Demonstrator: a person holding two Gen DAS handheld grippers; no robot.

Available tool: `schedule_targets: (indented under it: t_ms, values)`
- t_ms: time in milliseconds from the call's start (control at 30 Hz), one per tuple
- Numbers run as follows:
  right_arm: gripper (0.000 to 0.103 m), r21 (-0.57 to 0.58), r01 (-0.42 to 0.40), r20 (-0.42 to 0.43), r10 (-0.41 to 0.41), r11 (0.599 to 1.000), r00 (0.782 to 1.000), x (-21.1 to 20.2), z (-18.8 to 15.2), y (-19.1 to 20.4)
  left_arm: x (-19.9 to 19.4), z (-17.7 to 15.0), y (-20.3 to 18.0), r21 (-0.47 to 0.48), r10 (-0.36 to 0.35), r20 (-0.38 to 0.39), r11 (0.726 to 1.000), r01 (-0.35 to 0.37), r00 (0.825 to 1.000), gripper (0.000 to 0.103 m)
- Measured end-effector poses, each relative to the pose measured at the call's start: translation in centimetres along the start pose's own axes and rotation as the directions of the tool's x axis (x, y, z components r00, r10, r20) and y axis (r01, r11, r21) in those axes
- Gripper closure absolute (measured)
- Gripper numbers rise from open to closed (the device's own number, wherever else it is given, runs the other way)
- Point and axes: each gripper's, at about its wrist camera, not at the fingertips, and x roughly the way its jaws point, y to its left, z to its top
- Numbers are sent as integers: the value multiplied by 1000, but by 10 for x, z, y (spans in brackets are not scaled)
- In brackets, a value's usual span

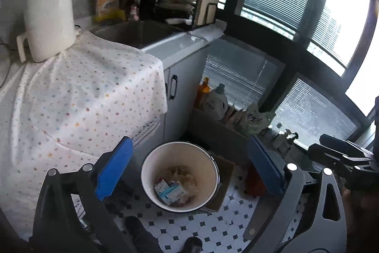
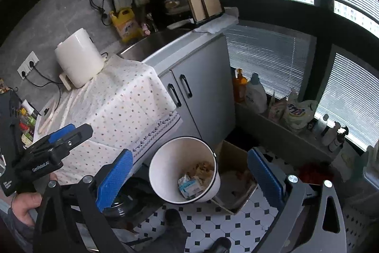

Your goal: Collect trash

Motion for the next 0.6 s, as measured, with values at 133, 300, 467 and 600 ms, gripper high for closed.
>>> schedule_targets:
  t_ms: [133,300,467,600]
  values:
    - [8,-15,-22,4,22,1000,1000,-1,8,9,-14,4,9,-26,39,14,999,-39,999,6]
    - [8,-52,-68,15,69,996,998,-6,21,27,-39,8,22,-58,96,57,994,-93,994,6]
    - [8,-95,-95,42,99,991,994,-11,34,49,-60,14,38,-98,138,94,987,-128,986,6]
    - [8,-118,-117,49,123,986,991,-14,40,65,-77,17,44,-113,166,125,982,-153,978,6]
